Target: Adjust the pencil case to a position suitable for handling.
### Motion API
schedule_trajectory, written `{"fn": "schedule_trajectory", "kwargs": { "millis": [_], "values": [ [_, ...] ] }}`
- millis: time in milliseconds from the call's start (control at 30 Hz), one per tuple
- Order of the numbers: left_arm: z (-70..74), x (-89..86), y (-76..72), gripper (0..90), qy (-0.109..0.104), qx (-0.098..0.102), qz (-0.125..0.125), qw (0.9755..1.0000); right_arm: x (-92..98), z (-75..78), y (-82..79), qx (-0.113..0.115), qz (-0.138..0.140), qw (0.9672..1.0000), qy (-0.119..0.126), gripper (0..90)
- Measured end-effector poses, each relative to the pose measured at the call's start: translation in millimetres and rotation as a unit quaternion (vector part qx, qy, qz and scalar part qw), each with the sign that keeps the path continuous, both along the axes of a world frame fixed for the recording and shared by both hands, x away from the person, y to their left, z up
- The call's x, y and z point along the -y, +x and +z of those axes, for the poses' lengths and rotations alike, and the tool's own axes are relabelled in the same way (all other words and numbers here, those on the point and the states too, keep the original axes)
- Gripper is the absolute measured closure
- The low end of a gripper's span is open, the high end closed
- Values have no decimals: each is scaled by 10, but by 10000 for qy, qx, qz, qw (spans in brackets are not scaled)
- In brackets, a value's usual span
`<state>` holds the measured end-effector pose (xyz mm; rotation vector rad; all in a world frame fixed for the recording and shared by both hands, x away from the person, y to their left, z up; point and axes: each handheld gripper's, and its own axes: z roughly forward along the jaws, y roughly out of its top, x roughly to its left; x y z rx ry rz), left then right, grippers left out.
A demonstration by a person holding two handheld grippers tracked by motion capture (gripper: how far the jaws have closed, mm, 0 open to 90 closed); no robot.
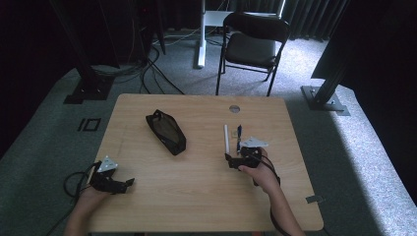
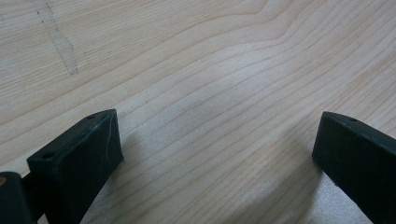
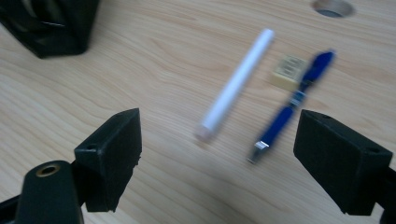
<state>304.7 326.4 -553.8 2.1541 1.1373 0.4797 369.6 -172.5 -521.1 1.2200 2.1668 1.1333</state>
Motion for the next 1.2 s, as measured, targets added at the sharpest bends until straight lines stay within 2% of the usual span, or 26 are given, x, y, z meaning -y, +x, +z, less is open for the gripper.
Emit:
{"fn": "schedule_trajectory", "kwargs": {
  "millis": [267,700,767,933,1067,1133,1200],
  "values": [
    [0,0,0,16,-2,1,1,10000,-358,17,62,11,333,9994,108,149],
    [0,1,-3,16,-3,2,9,10000,-898,26,92,41,841,9963,173,175],
    [0,1,-3,16,-4,2,9,10000,-980,26,84,46,934,9955,162,212],
    [0,1,-3,16,-3,1,9,10000,-1168,32,86,85,1052,9941,238,238],
    [0,0,-3,16,-3,1,8,10000,-1310,54,86,143,1224,9921,240,297],
    [0,1,-3,16,-4,1,9,10000,-1361,68,107,147,1385,9898,286,334],
    [0,0,-3,16,-4,1,9,10000,-1412,84,121,178,1412,9894,303,352]
  ]
}}
